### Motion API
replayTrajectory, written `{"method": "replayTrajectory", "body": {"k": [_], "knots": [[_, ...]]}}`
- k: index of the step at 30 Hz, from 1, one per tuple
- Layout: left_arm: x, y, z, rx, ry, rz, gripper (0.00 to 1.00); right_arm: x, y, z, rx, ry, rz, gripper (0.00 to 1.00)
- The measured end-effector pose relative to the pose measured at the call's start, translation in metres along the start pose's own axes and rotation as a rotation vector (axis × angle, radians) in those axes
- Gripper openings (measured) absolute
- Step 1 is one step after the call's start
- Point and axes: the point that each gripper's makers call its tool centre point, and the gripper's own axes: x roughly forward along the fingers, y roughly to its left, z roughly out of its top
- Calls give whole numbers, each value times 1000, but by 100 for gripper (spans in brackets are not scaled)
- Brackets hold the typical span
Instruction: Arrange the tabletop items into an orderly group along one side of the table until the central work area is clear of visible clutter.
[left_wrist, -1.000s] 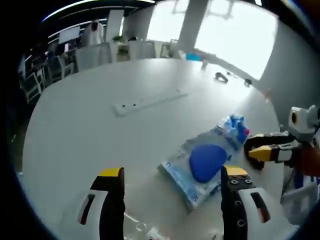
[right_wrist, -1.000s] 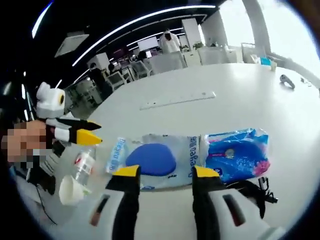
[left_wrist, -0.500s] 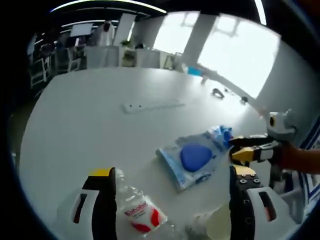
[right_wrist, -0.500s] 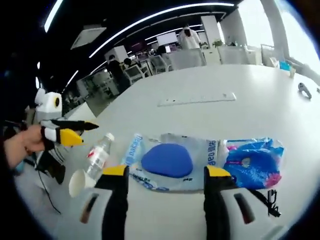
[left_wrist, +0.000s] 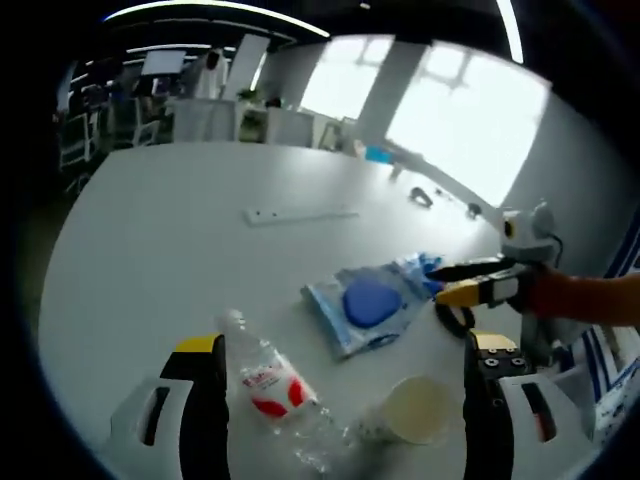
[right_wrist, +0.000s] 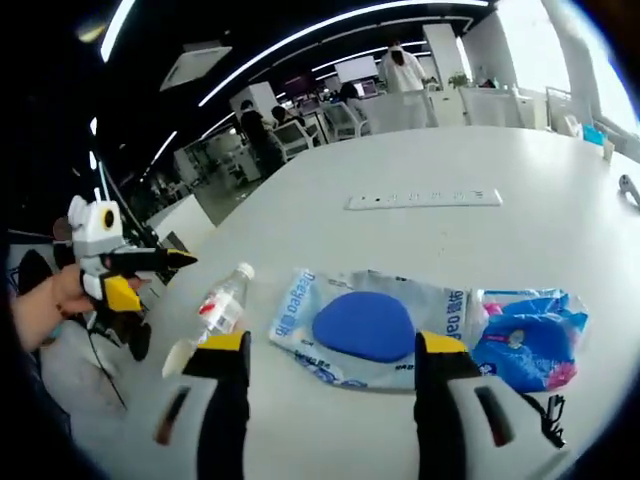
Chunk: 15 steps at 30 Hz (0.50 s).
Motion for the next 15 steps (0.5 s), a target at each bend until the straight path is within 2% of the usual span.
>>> {"method": "replayTrajectory", "body": {"k": [3,15], "knots": [[-9,-2,-4,-8,-10,-10,96,4,10,3,20,18,40,66],[-49,-5,-19,-41,-59,14,96,36,58,18,-91,77,133,66]]}}
